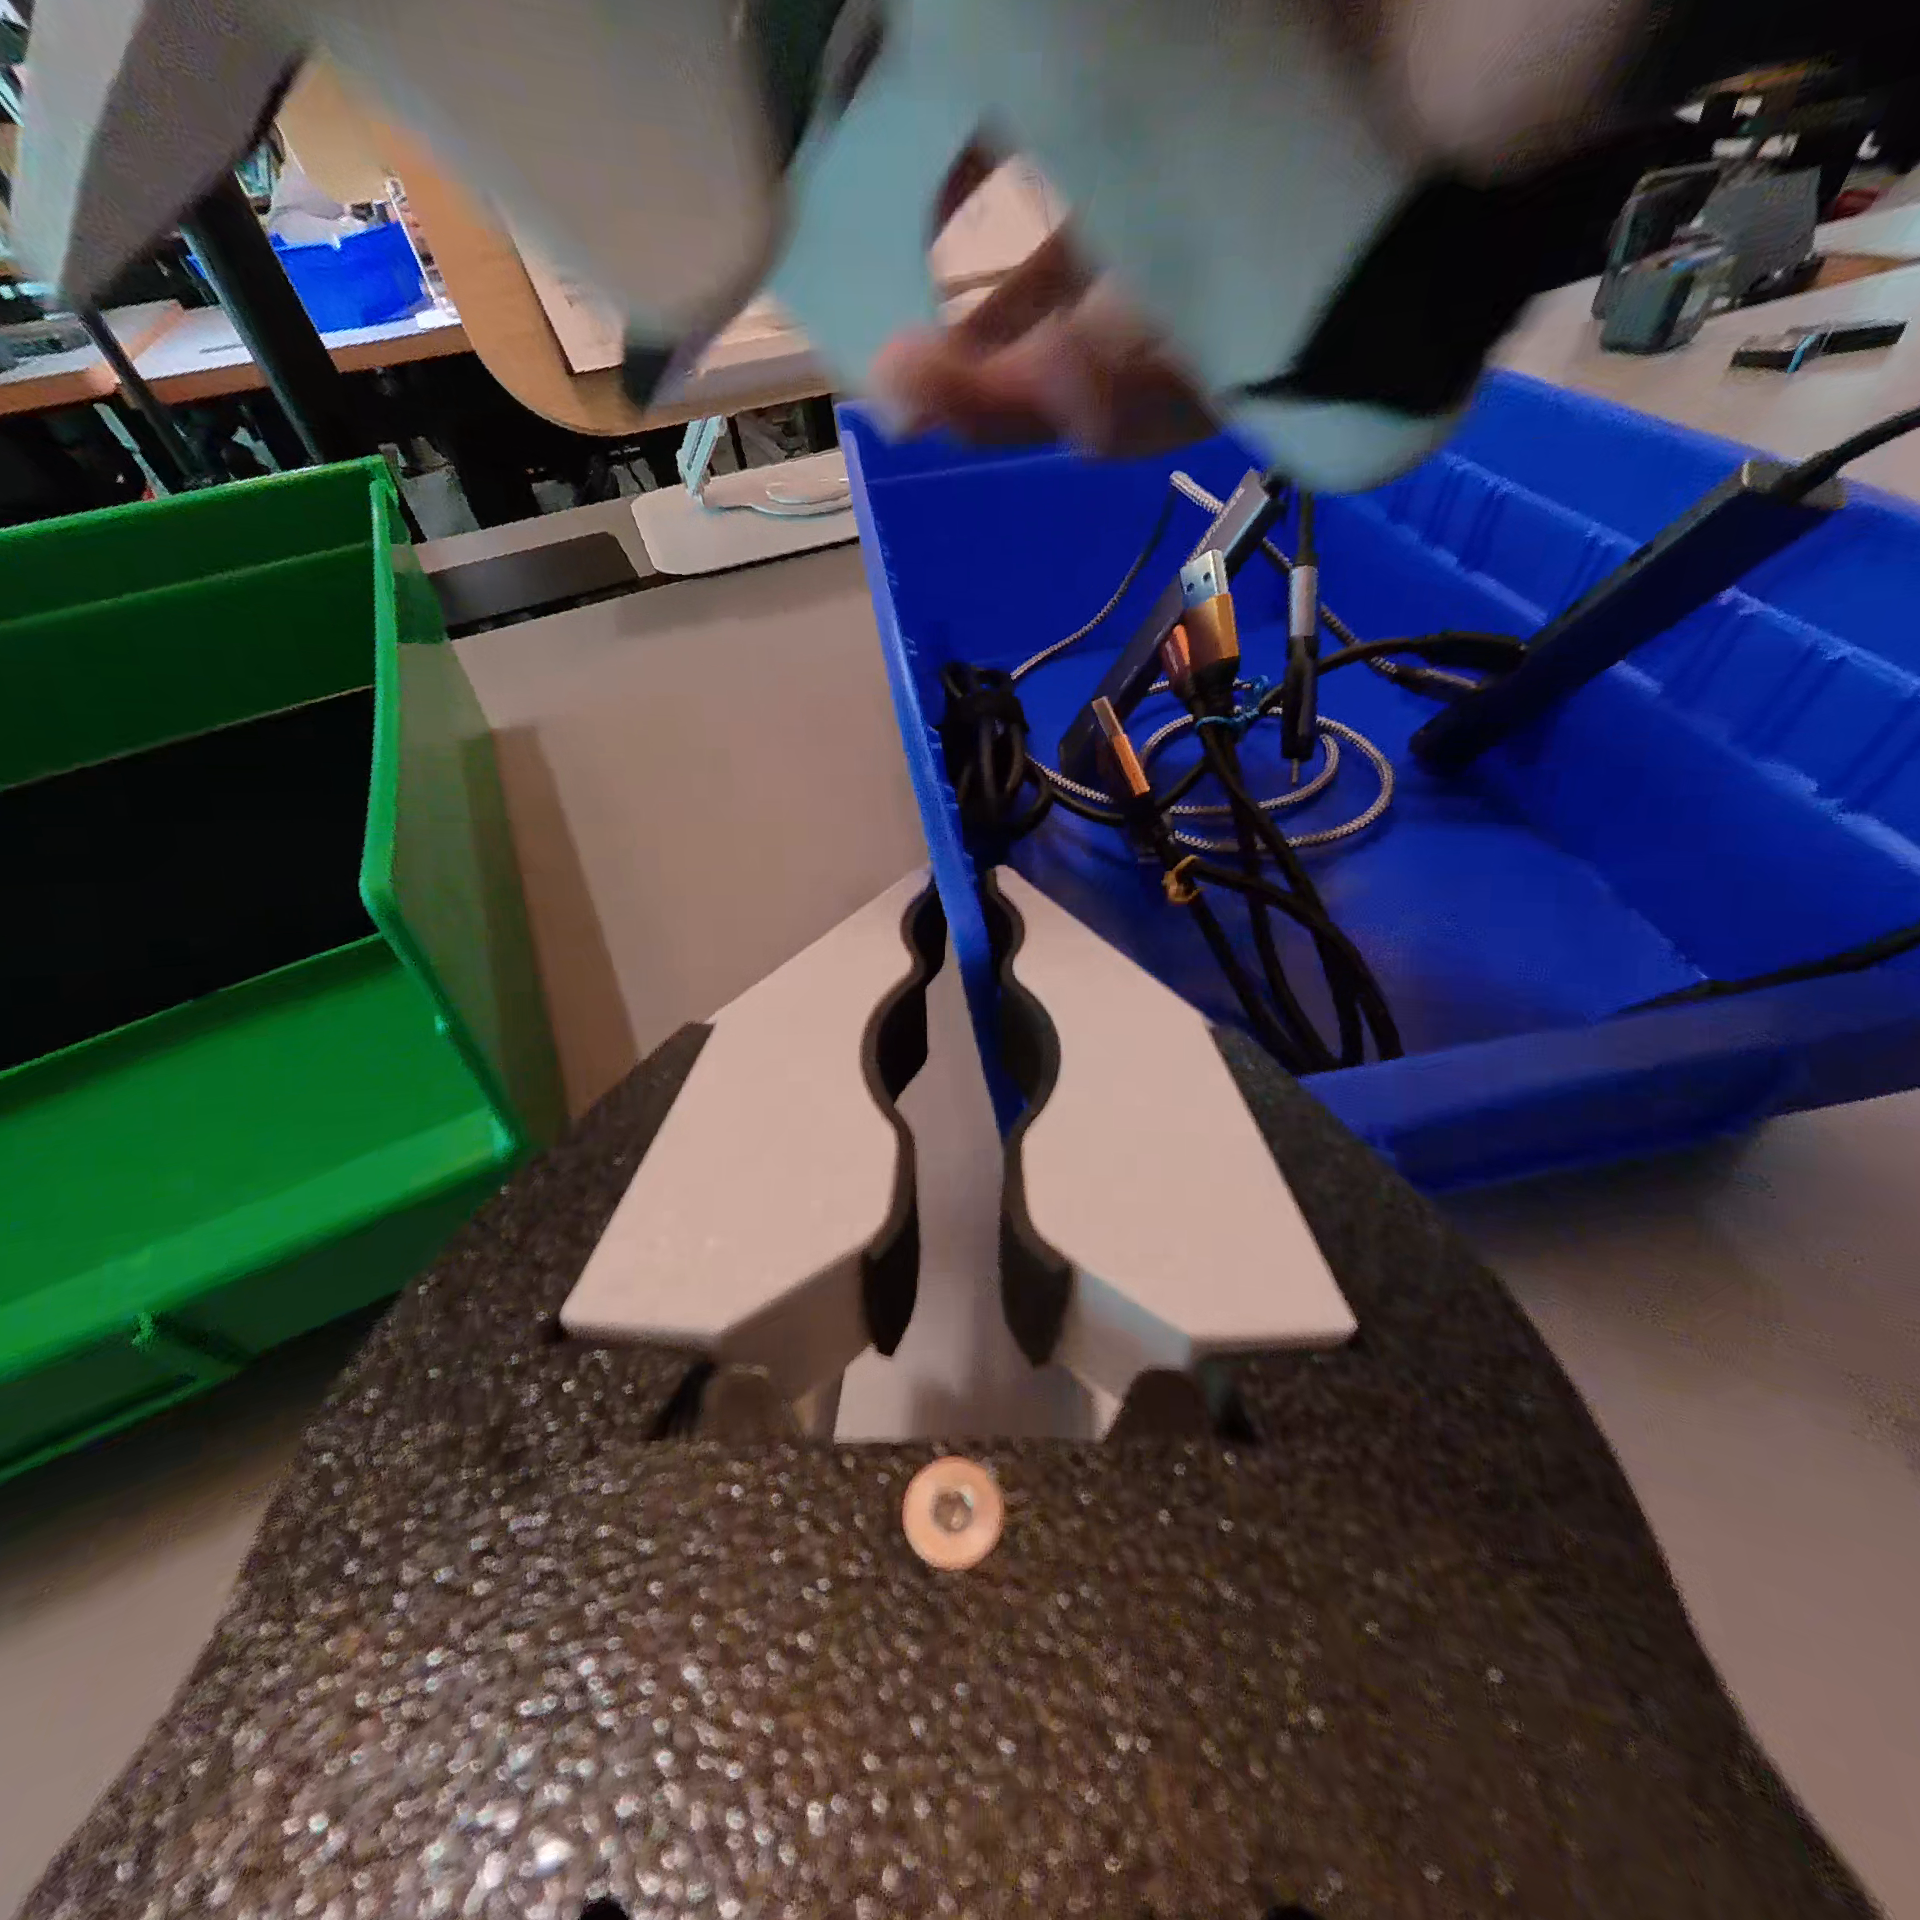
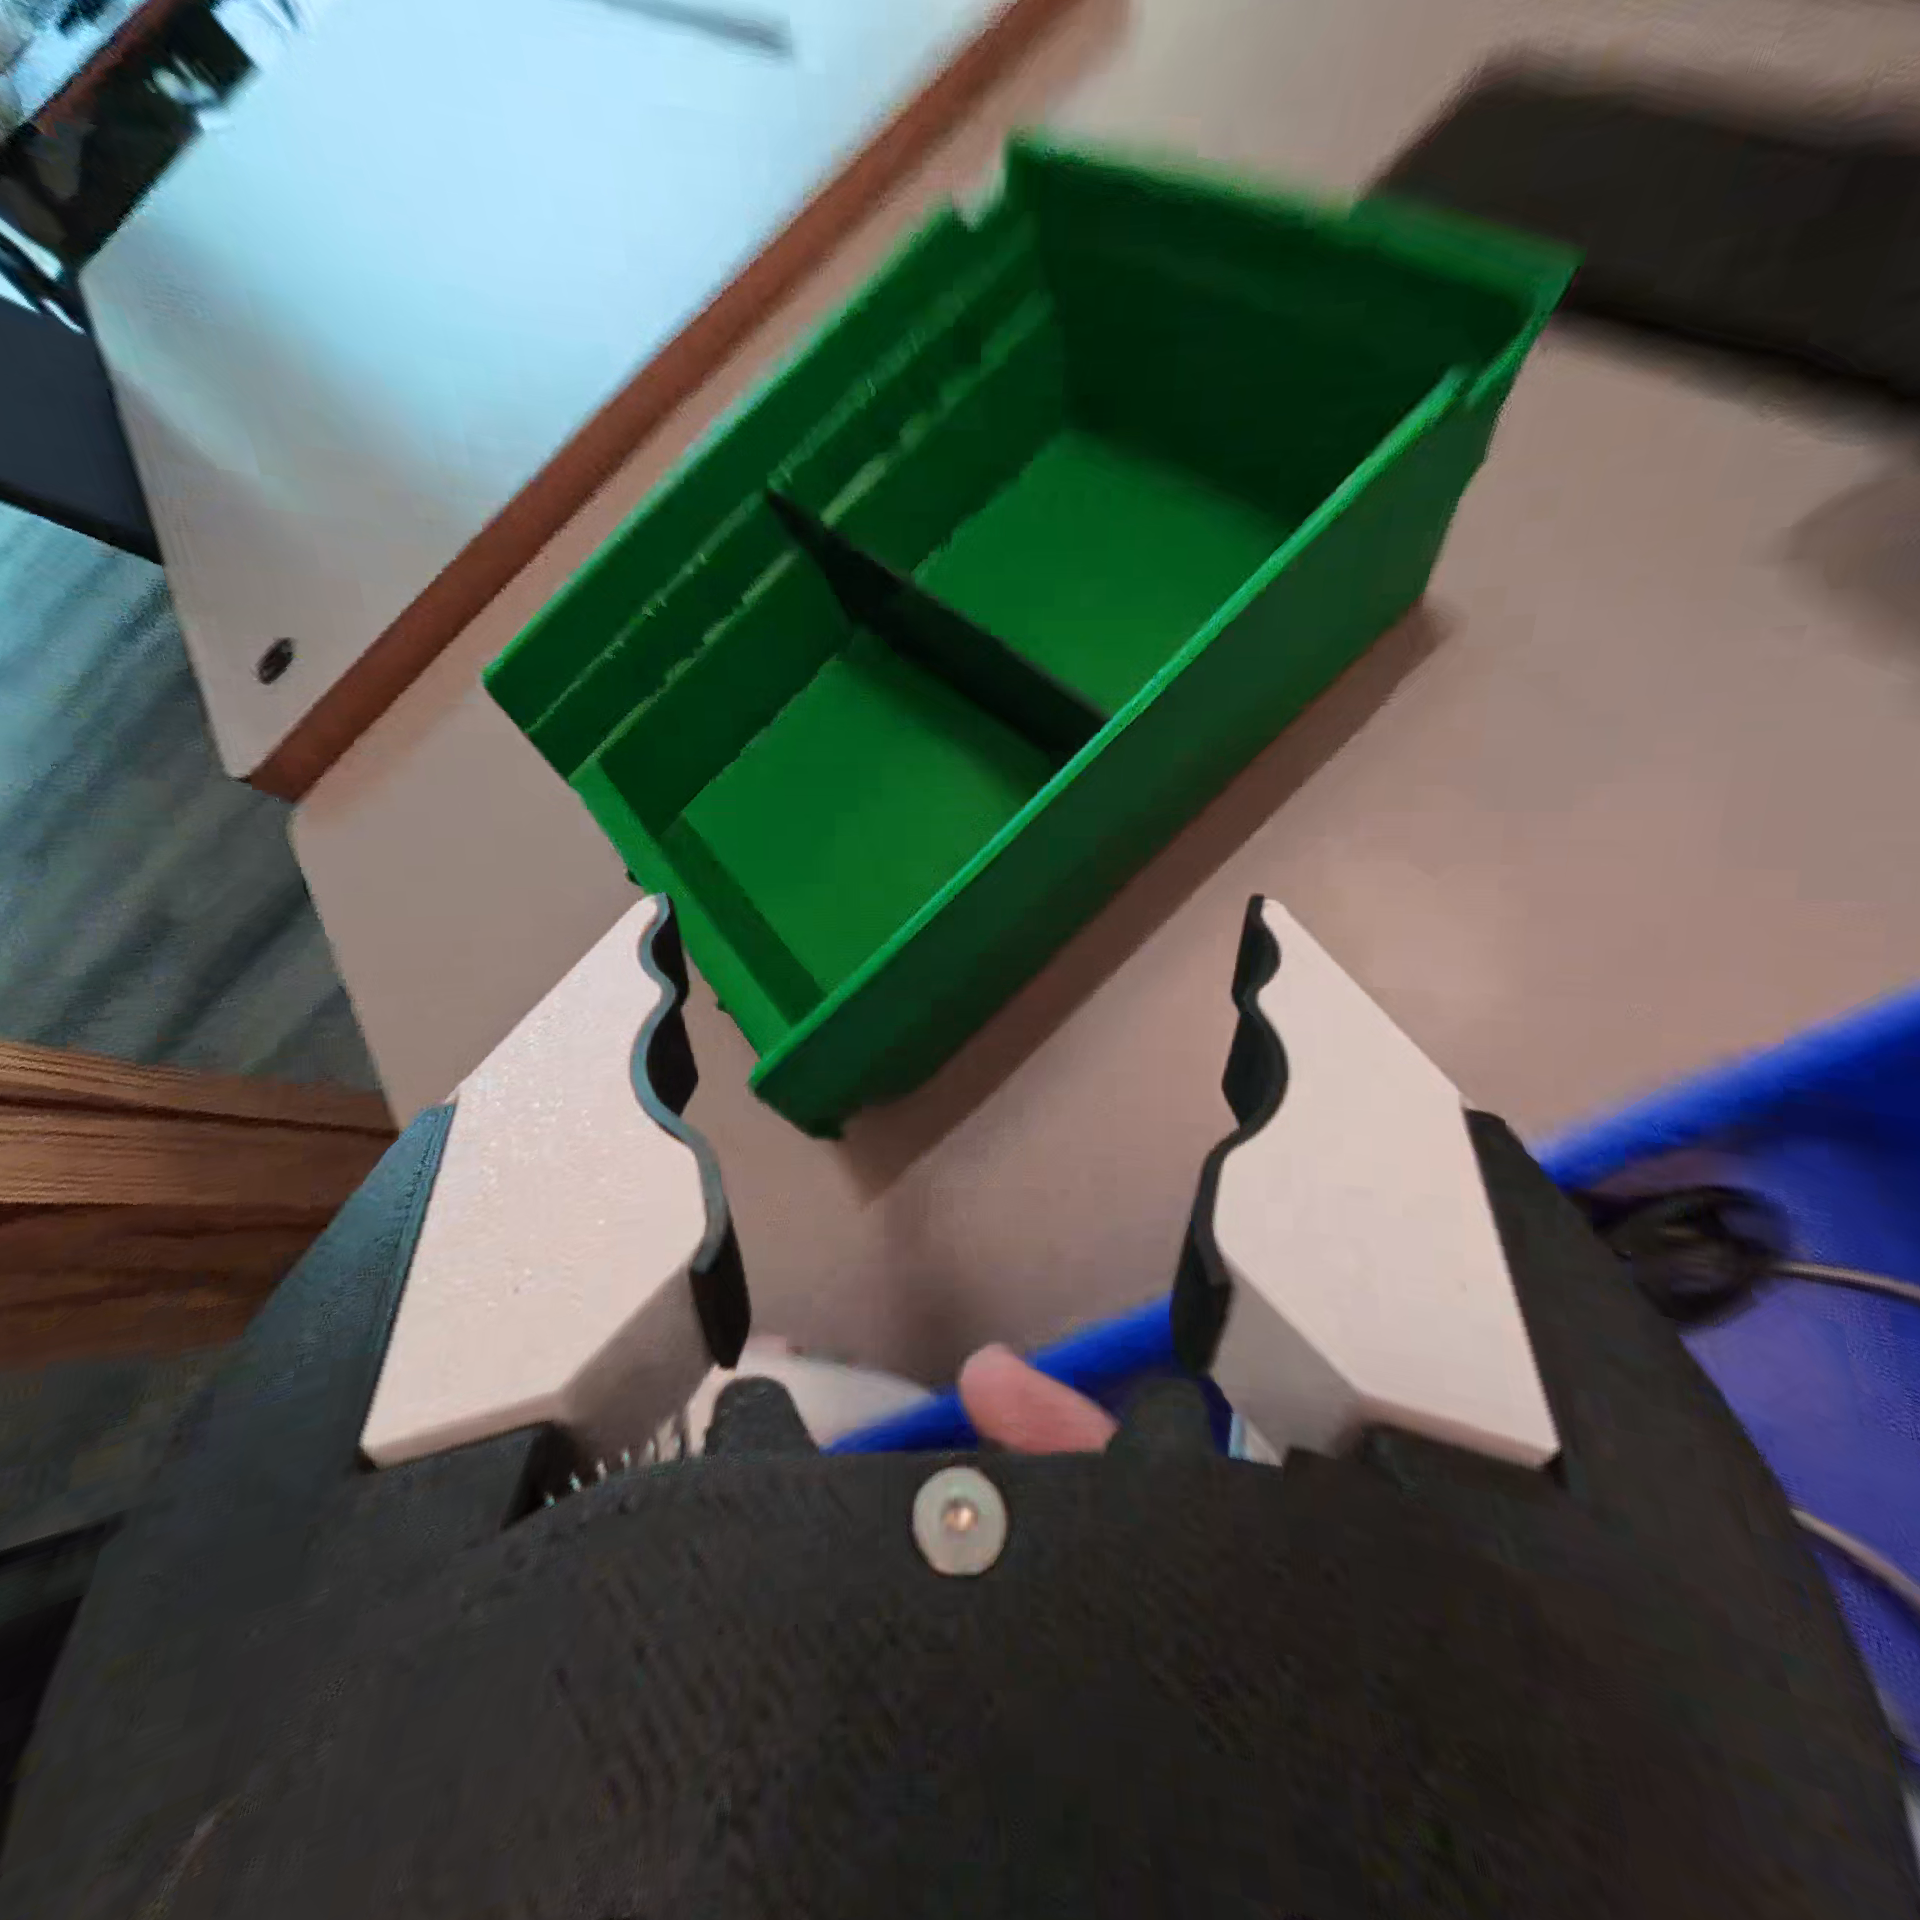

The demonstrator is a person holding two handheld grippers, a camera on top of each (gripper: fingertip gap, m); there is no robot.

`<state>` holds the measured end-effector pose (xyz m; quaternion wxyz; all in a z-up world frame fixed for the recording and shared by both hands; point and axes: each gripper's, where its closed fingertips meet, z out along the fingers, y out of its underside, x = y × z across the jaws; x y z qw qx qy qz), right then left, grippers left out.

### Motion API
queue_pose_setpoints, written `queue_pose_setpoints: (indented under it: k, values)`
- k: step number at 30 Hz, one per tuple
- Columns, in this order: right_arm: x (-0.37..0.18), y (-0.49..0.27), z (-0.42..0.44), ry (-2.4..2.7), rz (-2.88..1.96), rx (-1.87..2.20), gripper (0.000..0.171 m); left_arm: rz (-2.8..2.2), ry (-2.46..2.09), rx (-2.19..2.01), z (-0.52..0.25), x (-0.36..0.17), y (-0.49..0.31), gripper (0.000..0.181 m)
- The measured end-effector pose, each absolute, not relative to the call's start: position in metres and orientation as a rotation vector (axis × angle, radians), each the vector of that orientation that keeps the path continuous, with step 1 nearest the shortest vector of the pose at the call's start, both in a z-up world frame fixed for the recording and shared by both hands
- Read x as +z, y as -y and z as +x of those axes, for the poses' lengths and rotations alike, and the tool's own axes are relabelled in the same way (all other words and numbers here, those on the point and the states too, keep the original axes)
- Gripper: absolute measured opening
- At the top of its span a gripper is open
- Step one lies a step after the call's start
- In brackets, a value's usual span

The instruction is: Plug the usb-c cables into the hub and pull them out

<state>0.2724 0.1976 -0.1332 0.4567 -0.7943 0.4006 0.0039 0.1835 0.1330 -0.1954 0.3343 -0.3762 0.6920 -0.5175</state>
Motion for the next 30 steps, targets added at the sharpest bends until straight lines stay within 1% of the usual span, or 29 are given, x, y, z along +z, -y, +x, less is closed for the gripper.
queue_pose_setpoints:
  k: [2,4,6,8,9,10,12,13,15,17,18,19,20,23,25,28,30]
  values:
    - [-0.159,-0.217,0.290,-1.154,-1.968,0.131,0.099,-0.983,-1.800,-1.360,0.182,-0.195,-0.134,0.004]
    - [-0.174,-0.228,0.311,-1.226,-1.956,0.092,0.092,-0.972,-1.804,-1.358,0.181,-0.195,-0.136,0.004]
    - [-0.189,-0.233,0.323,-1.318,-1.967,0.059,0.093,-0.974,-1.813,-1.376,0.182,-0.195,-0.137,0.004]
    - [-0.207,-0.237,0.328,-1.340,-2.035,0.017,0.080,-0.973,-1.813,-1.376,0.183,-0.195,-0.138,0.004]
    - [-0.216,-0.238,0.330,-1.377,-2.054,0.012,0.093,-0.966,-1.813,-1.369,0.184,-0.195,-0.139,0.004]
    - [-0.225,-0.239,0.329,-1.426,-2.063,0.031,0.091,-0.961,-1.812,-1.366,0.184,-0.195,-0.139,0.004]
    - [-0.237,-0.250,0.318,-1.412,-2.105,0.122,0.056,-0.949,-1.805,-1.354,0.184,-0.195,-0.140,0.004]
    - [-0.244,-0.251,0.318,-1.425,-2.127,0.098,0.064,-0.933,-1.801,-1.337,0.184,-0.194,-0.141,0.003]
    - [-0.255,-0.255,0.311,-1.384,-2.208,0.074,0.064,-0.900,-1.792,-1.311,0.185,-0.194,-0.143,0.003]
    - [-0.258,-0.251,0.314,-1.358,-2.280,-0.037,0.055,-0.885,-1.789,-1.306,0.186,-0.193,-0.144,0.002]
    - [-0.257,-0.250,0.317,-1.404,-2.255,-0.049,0.046,-0.880,-1.792,-1.306,0.187,-0.193,-0.145,0.002]
    - [-0.254,-0.247,0.322,-1.438,-2.226,-0.071,0.031,-0.874,-1.795,-1.304,0.188,-0.193,-0.146,0.002]
    - [-0.250,-0.244,0.326,-1.438,-2.219,-0.082,0.021,-0.869,-1.796,-1.301,0.188,-0.193,-0.147,0.002]
    - [-0.230,-0.242,0.326,-1.335,-2.265,-0.011,0.021,-0.850,-1.801,-1.313,0.189,-0.193,-0.149,0.002]
    - [-0.200,-0.233,0.333,-1.251,-2.276,-0.037,0.019,-0.837,-1.807,-1.294,0.189,-0.194,-0.152,0.003]
    - [-0.129,-0.199,0.356,-1.179,-2.164,-0.129,0.017,-0.822,-1.818,-1.301,0.190,-0.194,-0.156,0.002]
    - [-0.076,-0.160,0.368,-1.165,-2.046,-0.205,0.017,-0.814,-1.820,-1.282,0.193,-0.194,-0.162,0.002]
